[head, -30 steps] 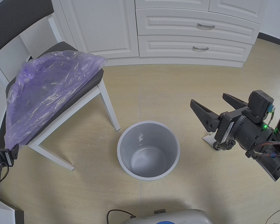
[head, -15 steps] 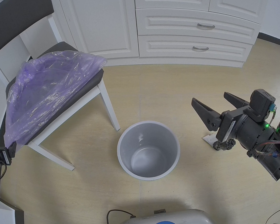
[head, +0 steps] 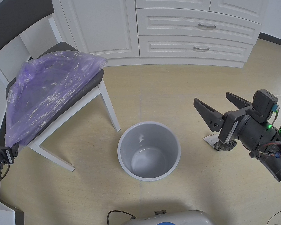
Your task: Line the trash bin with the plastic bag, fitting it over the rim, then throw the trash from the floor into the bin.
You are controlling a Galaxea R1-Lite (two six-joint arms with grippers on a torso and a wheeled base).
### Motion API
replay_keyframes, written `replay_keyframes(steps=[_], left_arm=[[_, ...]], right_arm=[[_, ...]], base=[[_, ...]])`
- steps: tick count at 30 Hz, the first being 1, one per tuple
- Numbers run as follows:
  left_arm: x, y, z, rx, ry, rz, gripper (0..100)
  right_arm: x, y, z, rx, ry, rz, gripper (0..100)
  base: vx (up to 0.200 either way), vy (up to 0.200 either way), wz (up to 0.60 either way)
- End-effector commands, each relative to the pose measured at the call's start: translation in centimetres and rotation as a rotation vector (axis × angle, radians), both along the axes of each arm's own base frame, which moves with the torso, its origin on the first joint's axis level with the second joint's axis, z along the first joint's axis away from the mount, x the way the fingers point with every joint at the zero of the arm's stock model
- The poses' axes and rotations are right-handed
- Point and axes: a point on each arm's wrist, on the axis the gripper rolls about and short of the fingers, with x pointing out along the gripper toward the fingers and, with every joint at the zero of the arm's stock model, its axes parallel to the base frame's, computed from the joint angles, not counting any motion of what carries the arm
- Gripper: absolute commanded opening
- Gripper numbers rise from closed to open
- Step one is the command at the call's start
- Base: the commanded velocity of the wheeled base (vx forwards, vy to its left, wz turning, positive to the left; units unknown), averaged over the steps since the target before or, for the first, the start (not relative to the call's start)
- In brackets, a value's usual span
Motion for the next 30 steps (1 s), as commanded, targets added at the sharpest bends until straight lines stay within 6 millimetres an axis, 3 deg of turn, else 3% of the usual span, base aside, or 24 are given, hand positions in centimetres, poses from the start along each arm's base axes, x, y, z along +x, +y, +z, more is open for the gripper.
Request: replay_keyframes(steps=[1, 8, 17, 30], left_arm=[[1.0, 0.5, -1.3, -0.008, 0.017, 0.004, 100], [1.1, 0.7, -1.2, 0.008, -0.019, 0.010, 100], [-1.0, -0.4, 1.8, 0.112, -0.234, 0.055, 100], [-2.0, -0.6, 2.9, 0.202, -0.289, 0.096, 100]], right_arm=[[0.0, 0.0, 0.1, 0.003, -0.003, 0.001, 100], [-0.1, 0.0, 0.2, 0.005, -0.004, -0.001, 100], [-0.1, -0.1, 0.3, 0.009, -0.008, -0.001, 100], [-0.1, 0.0, 0.2, 0.007, -0.007, 0.004, 100]], base=[[0.000, 0.000, 0.00], [0.000, 0.000, 0.00], [0.000, 0.000, 0.00], [0.000, 0.000, 0.00]])
